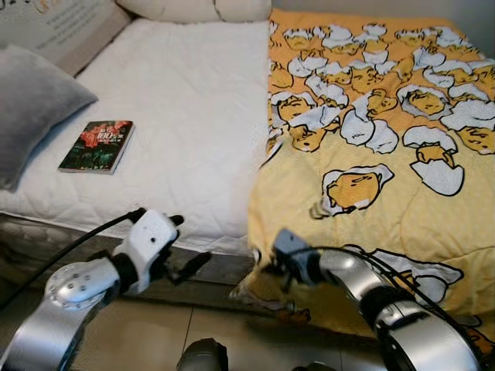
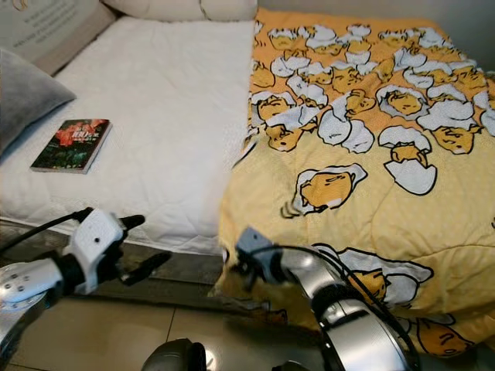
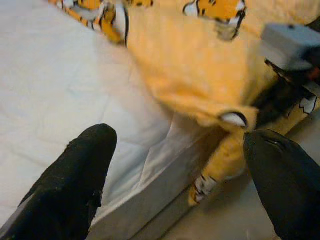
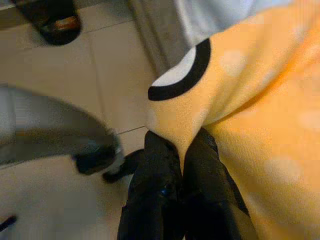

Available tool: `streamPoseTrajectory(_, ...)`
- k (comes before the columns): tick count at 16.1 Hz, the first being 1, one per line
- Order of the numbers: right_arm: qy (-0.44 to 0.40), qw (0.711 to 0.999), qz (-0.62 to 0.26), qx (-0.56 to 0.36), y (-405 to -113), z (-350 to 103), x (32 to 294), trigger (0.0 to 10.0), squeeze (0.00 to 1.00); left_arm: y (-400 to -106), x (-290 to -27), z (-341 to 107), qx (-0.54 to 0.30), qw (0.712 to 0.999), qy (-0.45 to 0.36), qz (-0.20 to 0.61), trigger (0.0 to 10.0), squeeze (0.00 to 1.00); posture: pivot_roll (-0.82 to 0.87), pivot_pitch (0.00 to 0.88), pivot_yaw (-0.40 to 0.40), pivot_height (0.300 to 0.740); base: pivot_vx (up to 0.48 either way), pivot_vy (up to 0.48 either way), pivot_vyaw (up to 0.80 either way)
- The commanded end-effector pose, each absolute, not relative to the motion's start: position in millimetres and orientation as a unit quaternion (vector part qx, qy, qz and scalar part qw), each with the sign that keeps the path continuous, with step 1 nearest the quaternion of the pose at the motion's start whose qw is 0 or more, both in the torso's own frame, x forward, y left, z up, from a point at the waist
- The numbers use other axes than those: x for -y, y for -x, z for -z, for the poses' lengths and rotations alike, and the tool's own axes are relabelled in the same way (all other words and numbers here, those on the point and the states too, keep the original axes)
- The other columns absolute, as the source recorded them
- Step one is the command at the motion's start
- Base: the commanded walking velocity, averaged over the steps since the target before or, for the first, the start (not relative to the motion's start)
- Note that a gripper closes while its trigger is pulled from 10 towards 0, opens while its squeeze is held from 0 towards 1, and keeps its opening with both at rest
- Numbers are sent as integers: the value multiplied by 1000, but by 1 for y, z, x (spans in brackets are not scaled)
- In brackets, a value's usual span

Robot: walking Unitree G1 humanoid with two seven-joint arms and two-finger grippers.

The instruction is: Clean up the room

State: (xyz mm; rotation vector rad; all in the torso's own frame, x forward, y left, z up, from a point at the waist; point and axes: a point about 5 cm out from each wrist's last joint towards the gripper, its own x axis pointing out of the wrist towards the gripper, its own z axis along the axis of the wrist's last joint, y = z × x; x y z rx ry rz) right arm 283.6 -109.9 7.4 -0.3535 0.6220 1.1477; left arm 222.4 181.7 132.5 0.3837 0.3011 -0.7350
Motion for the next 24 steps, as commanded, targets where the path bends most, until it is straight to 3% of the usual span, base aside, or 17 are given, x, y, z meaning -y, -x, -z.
streamPoseTrajectory(1, 138, 756, -577, -277, -279, -12, 109, 0, 0, -223, -180, -131, -145, 903, -191, 357, 10000, 0, 193, 0, 41, 740, 0, 0, 0)
streamPoseTrajectory(3, 155, 717, -609, -302, -267, -5, 116, 431, 0, -224, -180, -129, -147, 899, -193, 364, 10000, 0, 194, 0, 44, 740, 0, 0, 0)
streamPoseTrajectory(4, 175, 710, -609, -309, -266, -3, 119, 1686, 0, -225, -180, -128, -148, 898, -195, 366, 10000, 0, 195, 0, 45, 740, 0, 0, 0)
streamPoseTrajectory(5, 190, 705, -604, -318, -266, -1, 121, 10000, 0, -225, -180, -127, -150, 896, -196, 368, 10000, 0, 195, 0, 45, 740, 0, 0, 0)
streamPoseTrajectory(6, 204, 703, -599, -325, -266, 0, 122, 10000, 0, -224, -180, -125, -153, 894, -198, 372, 10000, 0, 193, 0, 44, 740, 0, 0, 0)
streamPoseTrajectory(8, 159, 731, -583, -319, -273, -6, 118, 10000, 1000, -229, -180, -123, -149, 896, -206, 366, 10000, 0, 186, 0, 43, 740, 0, 0, 0)
streamPoseTrajectory(12, 143, 755, -569, -293, -277, -15, 124, 10000, 1000, -243, -185, -119, -130, 931, -158, 302, 10000, 0, 153, 0, 31, 740, 0, 0, 0)
streamPoseTrajectory(14, 141, 801, -522, -259, -282, -26, 140, 10000, 1000, -251, -190, -116, -118, 955, -132, 238, 10000, 0, 145, 0, 29, 740, 0, 0, 0)
streamPoseTrajectory(16, 123, 873, -431, -195, -283, -42, 162, 10000, 965, -255, -192, -111, -99, 977, -94, 162, 10000, 0, 99, 0, 34, 740, 0, 0, 0)
streamPoseTrajectory(17, 91, 911, -366, -167, -283, -52, 170, 10000, 0, -256, -188, -107, -99, 981, -86, 146, 10000, 0, 87, 0, 28, 740, 0, 0, 0)
streamPoseTrajectory(18, 67, 937, -312, -143, -284, -60, 172, 10000, 0, -257, -185, -103, -99, 981, -88, 139, 10000, 0, 79, 0, 24, 740, 0, 0, 0)
streamPoseTrajectory(20, 39, 958, -253, -130, -282, -64, 171, 10000, 0, -259, -183, -101, -96, 984, -85, 126, 10000, 0, 71, 0, 13, 740, 0, -193, 0)
streamPoseTrajectory(22, 7, 985, -141, -101, -274, -67, 162, 10000, 0, -266, -190, -101, -78, 993, -63, 57, 10000, 0, 62, 0, -4, 740, 0, -394, 0)
streamPoseTrajectory(24, 3, 989, -116, -96, -271, -70, 154, 10000, 0, -264, -192, -100, -75, 994, -65, 51, 10000, 0, 60, 0, -12, 740, 0, -394, 0)
